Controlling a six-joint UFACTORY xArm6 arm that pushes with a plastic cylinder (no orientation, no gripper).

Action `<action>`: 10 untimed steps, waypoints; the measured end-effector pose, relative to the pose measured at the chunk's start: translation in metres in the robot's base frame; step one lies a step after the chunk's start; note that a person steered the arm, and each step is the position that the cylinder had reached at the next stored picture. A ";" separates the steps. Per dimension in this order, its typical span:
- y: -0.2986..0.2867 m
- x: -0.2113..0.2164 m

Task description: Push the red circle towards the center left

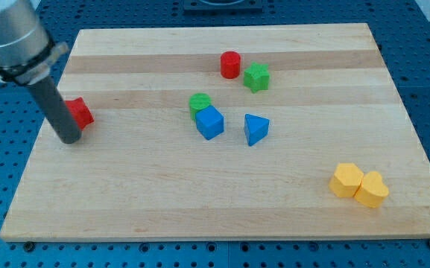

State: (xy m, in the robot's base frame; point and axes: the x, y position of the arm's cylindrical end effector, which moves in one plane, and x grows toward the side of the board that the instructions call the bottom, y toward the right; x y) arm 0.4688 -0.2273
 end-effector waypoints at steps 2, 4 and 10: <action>0.032 -0.061; 0.043 -0.154; 0.283 -0.188</action>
State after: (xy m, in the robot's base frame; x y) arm 0.2811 0.0557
